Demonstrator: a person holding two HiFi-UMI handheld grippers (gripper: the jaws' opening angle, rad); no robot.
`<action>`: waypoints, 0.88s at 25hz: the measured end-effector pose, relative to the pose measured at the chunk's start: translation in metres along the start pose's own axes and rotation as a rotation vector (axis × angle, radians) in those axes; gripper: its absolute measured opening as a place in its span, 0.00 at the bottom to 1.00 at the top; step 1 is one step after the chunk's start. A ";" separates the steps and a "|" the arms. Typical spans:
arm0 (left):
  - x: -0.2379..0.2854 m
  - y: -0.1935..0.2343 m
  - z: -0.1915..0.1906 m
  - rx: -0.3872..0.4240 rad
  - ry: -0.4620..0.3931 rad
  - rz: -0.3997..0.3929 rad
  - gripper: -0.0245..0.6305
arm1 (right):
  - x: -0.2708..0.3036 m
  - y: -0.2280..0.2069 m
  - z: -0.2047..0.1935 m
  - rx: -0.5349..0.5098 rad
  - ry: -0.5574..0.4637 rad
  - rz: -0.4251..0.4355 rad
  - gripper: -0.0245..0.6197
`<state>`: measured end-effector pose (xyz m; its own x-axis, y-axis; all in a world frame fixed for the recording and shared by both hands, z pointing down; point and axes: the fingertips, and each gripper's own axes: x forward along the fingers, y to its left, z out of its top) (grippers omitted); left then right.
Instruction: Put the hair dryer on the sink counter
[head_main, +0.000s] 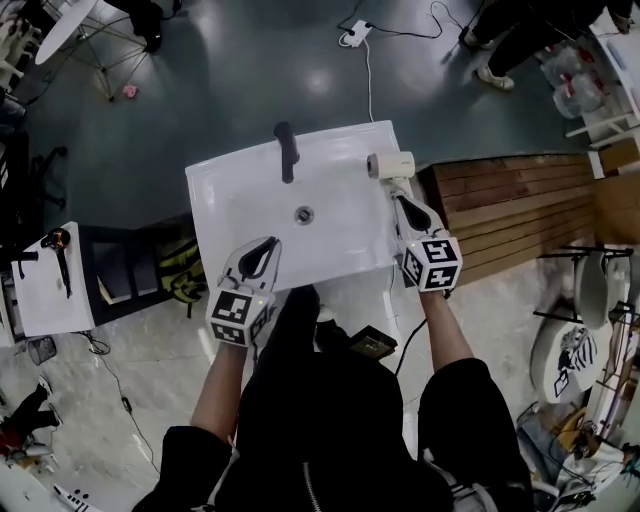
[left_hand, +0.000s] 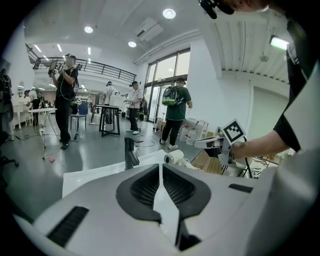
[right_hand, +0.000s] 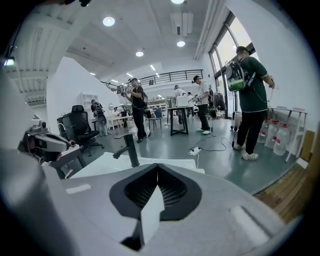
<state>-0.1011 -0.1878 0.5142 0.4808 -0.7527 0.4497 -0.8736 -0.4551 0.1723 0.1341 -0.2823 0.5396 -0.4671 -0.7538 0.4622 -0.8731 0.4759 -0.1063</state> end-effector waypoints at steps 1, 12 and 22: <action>-0.002 -0.001 0.003 0.004 -0.006 0.003 0.08 | -0.004 0.004 0.005 -0.006 -0.016 0.009 0.05; -0.020 -0.007 0.032 0.036 -0.079 0.027 0.08 | -0.047 0.036 0.058 -0.028 -0.174 0.057 0.05; -0.032 -0.016 0.035 0.041 -0.116 0.035 0.08 | -0.087 0.046 0.068 -0.030 -0.210 0.030 0.05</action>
<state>-0.0998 -0.1730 0.4663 0.4580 -0.8172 0.3498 -0.8872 -0.4451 0.1216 0.1254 -0.2253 0.4347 -0.5145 -0.8153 0.2657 -0.8552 0.5106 -0.0892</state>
